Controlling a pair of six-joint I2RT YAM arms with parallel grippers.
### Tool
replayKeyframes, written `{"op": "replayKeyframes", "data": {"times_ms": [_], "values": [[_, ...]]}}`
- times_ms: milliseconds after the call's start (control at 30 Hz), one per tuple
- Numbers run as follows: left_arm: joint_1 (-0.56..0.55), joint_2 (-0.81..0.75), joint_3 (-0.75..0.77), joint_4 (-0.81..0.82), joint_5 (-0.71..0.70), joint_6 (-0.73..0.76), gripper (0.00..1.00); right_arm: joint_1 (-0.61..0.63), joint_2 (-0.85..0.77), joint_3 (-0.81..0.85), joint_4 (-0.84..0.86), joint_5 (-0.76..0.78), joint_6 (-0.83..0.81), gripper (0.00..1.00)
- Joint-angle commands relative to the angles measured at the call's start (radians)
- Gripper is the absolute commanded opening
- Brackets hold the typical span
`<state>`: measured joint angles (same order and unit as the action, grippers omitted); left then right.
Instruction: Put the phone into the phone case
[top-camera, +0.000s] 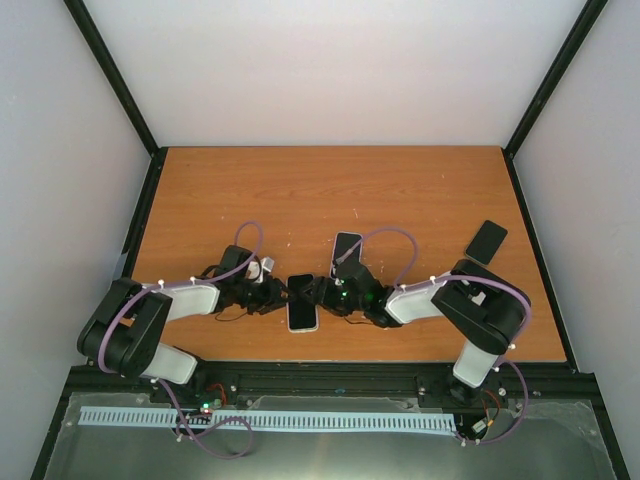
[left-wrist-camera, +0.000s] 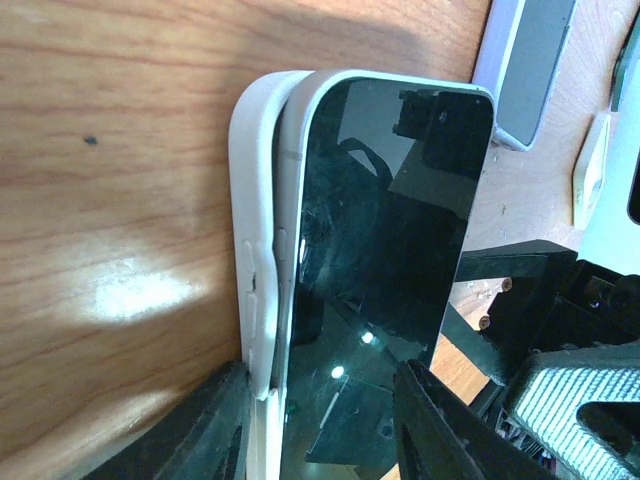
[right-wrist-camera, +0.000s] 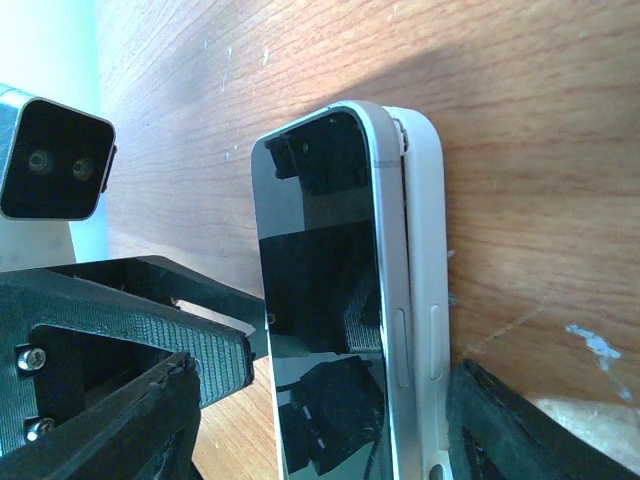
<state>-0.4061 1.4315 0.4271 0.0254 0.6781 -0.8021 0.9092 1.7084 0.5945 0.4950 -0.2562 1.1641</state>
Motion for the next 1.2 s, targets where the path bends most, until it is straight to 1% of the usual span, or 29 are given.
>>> {"op": "replayKeyframes", "data": {"times_ms": [0, 200, 267, 367, 467, 767, 1033, 1167], "values": [[-0.002, -0.002, 0.004, 0.027, 0.017, 0.012, 0.39, 0.007, -0.001, 0.056, 0.053, -0.047, -0.016, 0.66], [-0.003, 0.022, 0.006, 0.056, 0.062, 0.013, 0.41, 0.007, -0.028, 0.067, 0.094, -0.076, -0.004, 0.64], [-0.003, 0.022, 0.008, 0.056, 0.071, 0.016, 0.43, 0.008, -0.03, 0.063, 0.127, -0.087, 0.011, 0.64], [-0.003, 0.005, 0.009, 0.042, 0.068, 0.017, 0.5, 0.008, -0.027, 0.057, 0.166, -0.102, 0.035, 0.63], [-0.003, -0.014, 0.006, 0.031, 0.061, 0.018, 0.53, 0.008, -0.024, 0.051, 0.202, -0.113, 0.049, 0.63], [-0.003, -0.024, -0.019, 0.047, 0.067, 0.011, 0.64, 0.011, -0.014, 0.049, 0.238, -0.137, 0.069, 0.62], [-0.002, -0.047, -0.025, 0.032, 0.06, 0.012, 0.65, 0.025, 0.024, 0.035, 0.342, -0.176, 0.123, 0.61], [-0.003, -0.064, -0.031, 0.016, 0.046, 0.017, 0.64, 0.03, 0.021, 0.026, 0.319, -0.171, 0.117, 0.61]]}}
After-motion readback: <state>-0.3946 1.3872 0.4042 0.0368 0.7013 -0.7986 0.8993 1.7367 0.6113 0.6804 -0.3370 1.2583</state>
